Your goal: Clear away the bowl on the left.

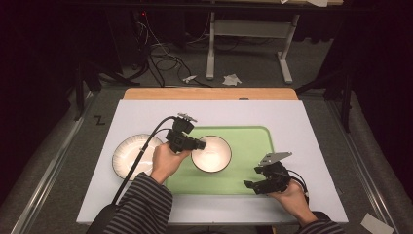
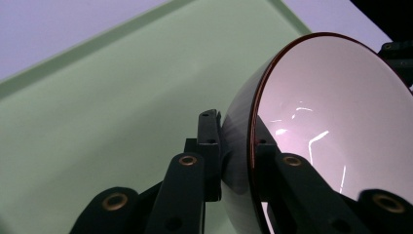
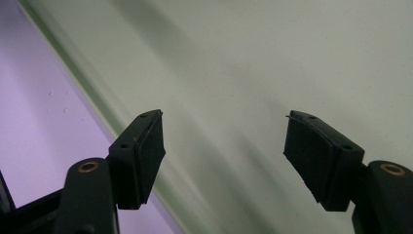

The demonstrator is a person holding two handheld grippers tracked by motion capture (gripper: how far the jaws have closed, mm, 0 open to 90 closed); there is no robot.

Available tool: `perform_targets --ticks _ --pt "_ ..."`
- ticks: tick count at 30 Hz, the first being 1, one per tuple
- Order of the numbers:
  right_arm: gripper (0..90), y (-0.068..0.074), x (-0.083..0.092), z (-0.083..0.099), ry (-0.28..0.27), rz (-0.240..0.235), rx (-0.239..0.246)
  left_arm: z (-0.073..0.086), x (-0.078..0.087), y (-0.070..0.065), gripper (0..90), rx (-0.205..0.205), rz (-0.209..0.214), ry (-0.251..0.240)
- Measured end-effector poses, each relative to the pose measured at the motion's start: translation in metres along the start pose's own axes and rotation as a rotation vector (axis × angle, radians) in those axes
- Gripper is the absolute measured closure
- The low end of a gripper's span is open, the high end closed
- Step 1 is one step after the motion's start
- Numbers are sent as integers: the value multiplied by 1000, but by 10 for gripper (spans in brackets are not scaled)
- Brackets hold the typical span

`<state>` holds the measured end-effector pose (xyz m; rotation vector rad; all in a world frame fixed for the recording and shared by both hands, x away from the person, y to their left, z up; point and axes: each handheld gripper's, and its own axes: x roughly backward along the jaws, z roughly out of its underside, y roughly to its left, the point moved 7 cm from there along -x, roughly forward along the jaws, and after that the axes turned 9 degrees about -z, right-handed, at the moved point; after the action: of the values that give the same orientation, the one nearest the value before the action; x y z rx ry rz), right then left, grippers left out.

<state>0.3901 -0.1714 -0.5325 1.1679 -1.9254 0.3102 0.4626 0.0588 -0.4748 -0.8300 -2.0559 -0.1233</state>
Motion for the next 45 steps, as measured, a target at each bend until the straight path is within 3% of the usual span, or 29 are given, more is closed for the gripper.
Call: perform_targets --ticks 3,12,19,24,25,27,35,39,45 --pt "326 1 0 0 5 0 2 -6 -12 -5 809 -22 -17 20" --pt "326 0 1 0 -2 -1 6 -23 -34 -11 808 -7 -20 46" --pt "327 2 1 0 -1 -3 12 -28 -54 -5 796 63 -13 52" --pt "326 1 1 1 2 -3 17 -23 -72 2 787 75 -65 83" --pt "326 1 1 1 2 -3 17 -23 -72 2 792 75 -65 83" --pt "326 2 0 1 5 -7 22 -21 -76 6 790 123 -37 72" --pt "326 2 -1 1 6 -10 18 -15 -72 11 763 147 -27 59" --pt "326 3 -1 1 11 -8 19 -13 -68 12 661 118 -53 69" --pt "326 2 -1 1 15 -7 19 -15 -59 14 506 109 -58 36"
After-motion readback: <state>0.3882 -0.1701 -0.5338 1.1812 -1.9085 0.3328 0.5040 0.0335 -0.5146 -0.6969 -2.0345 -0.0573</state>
